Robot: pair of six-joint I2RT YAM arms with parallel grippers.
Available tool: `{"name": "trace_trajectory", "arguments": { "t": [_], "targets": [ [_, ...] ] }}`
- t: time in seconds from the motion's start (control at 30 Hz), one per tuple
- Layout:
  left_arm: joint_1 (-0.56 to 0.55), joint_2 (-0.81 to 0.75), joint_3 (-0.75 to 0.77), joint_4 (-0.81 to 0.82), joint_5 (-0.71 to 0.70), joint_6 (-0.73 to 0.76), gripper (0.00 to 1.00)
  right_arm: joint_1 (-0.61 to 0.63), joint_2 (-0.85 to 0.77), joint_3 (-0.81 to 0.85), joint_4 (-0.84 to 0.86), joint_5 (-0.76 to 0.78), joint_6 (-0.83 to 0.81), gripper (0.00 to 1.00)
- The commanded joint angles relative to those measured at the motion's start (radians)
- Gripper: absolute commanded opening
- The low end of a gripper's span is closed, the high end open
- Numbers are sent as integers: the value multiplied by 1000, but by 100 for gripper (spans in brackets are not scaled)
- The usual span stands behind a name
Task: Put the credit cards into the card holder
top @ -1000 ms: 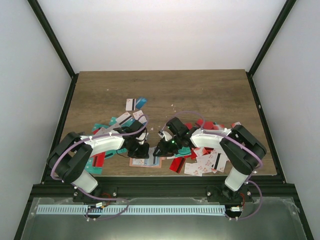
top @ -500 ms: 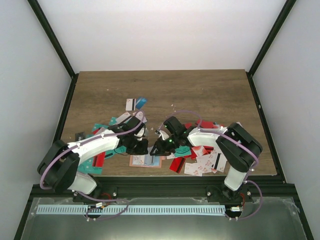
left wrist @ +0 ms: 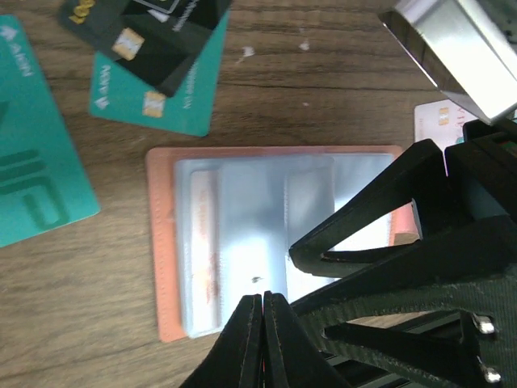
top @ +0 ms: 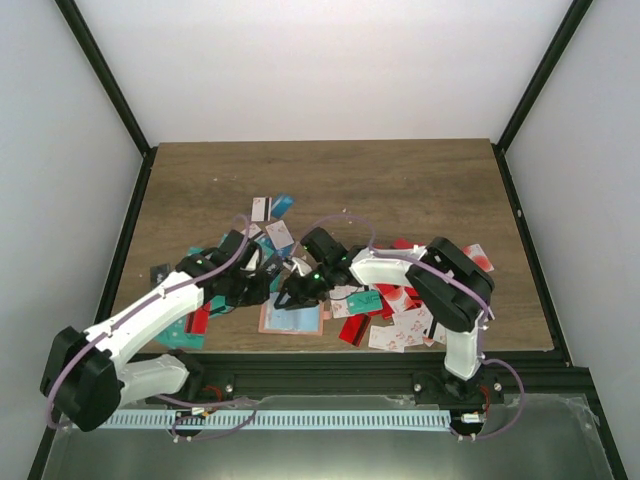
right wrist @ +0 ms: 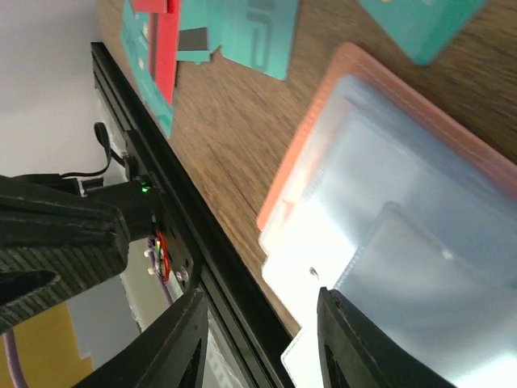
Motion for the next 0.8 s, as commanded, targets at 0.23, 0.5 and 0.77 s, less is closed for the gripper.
{"name": "trace_trajectory", "arguments": {
  "t": [0.23,0.5,0.77],
  "targets": [
    [21,-121,-63,-50,-19,-43,5,25,-20,81,21,-67,-35,49],
    [20,-78,-76,30,93,23,8,23,-151,2,-81,88,-77,51],
    [-11,60,-41,146,220,85,9,0,-261,-128,-111,200,-40,55]
  ]
}}
